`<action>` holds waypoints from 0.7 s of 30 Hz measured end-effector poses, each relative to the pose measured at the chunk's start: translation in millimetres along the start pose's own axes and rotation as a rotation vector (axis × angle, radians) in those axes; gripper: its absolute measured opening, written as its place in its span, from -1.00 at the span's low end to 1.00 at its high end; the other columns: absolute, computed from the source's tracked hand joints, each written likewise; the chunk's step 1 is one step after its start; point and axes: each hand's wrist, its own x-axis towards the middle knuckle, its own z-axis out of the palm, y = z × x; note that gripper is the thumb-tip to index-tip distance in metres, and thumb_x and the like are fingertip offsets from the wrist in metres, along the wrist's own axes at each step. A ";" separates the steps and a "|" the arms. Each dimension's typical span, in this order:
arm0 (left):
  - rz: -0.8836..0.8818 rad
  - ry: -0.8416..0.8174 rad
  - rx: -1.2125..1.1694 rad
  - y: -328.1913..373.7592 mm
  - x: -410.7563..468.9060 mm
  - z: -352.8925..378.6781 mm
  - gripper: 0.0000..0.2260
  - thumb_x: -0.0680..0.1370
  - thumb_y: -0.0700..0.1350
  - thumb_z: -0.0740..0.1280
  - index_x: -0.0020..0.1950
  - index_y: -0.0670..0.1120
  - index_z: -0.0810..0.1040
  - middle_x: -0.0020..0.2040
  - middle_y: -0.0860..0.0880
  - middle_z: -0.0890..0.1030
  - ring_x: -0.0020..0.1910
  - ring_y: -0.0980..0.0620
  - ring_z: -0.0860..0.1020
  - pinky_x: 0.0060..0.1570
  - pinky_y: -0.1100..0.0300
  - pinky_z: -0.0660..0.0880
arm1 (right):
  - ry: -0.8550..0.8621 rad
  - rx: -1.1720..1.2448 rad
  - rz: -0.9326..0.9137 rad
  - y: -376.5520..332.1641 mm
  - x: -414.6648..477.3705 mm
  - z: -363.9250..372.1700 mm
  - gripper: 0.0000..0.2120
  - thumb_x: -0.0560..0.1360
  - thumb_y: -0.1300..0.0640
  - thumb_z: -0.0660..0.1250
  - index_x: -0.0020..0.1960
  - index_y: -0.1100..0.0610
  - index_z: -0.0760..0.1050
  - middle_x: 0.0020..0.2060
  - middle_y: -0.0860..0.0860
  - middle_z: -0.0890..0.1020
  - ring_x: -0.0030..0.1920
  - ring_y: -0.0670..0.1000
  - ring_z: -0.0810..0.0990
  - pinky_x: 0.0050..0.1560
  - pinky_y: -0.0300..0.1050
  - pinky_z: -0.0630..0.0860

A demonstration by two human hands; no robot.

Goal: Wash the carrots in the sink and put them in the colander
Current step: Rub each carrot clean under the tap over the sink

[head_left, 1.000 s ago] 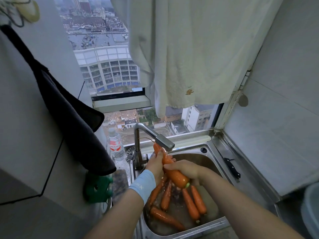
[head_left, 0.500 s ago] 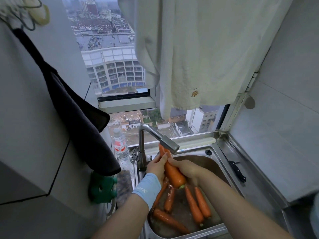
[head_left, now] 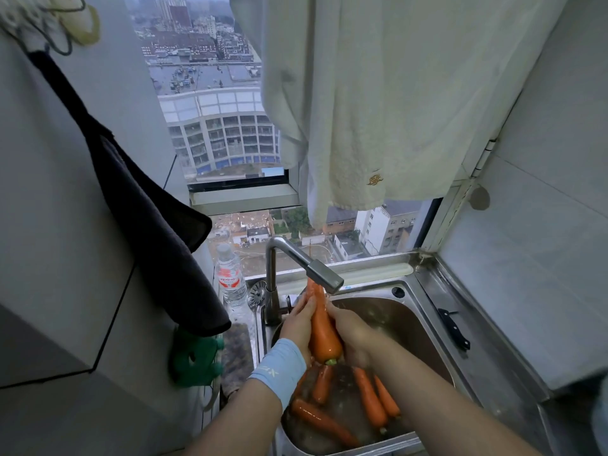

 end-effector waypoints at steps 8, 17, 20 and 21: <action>0.005 -0.038 0.091 -4.8 10.5 2.0 -0.56 0.69 -0.01 0.19 0.56 0.24 0.24 0.43 -0.08 0.47 0.31 -0.16 0.49 0.39 -0.17 0.41 | 0.170 -0.047 -0.059 -10.1 7.1 11.3 -0.59 0.73 -0.13 0.04 0.10 0.13 0.53 -0.08 0.17 0.63 -0.09 0.13 0.62 -0.22 -0.04 0.52; -0.114 0.014 0.045 1.3 22.7 -18.4 -0.23 0.52 -0.09 0.48 0.60 0.14 0.12 0.40 -0.21 0.46 0.26 -0.25 0.53 0.11 -0.18 0.59 | -0.256 -0.170 0.102 -3.1 0.1 -13.1 -0.61 0.63 -0.12 0.25 0.21 0.18 0.55 -0.11 0.15 0.68 -0.21 0.10 0.67 -0.18 -0.02 0.64; -0.057 0.063 0.141 4.3 25.0 -16.9 -0.41 0.55 0.02 0.43 0.52 0.14 0.26 0.31 -0.19 0.50 0.19 -0.26 0.56 0.10 -0.18 0.61 | -0.343 -0.081 0.085 -4.6 4.3 -28.8 -0.60 0.56 0.09 0.33 0.36 0.21 0.48 0.02 0.20 0.65 -0.16 0.12 0.66 -0.25 -0.02 0.63; -0.020 0.108 0.203 6.2 26.5 -16.3 -0.46 0.57 0.03 0.39 0.51 0.12 0.28 0.31 -0.19 0.49 0.20 -0.26 0.55 0.16 -0.20 0.58 | -0.340 -0.063 0.059 -5.3 5.0 -34.1 -0.57 0.56 0.13 0.34 0.41 0.14 0.46 0.08 0.21 0.64 -0.14 0.12 0.66 -0.30 -0.07 0.62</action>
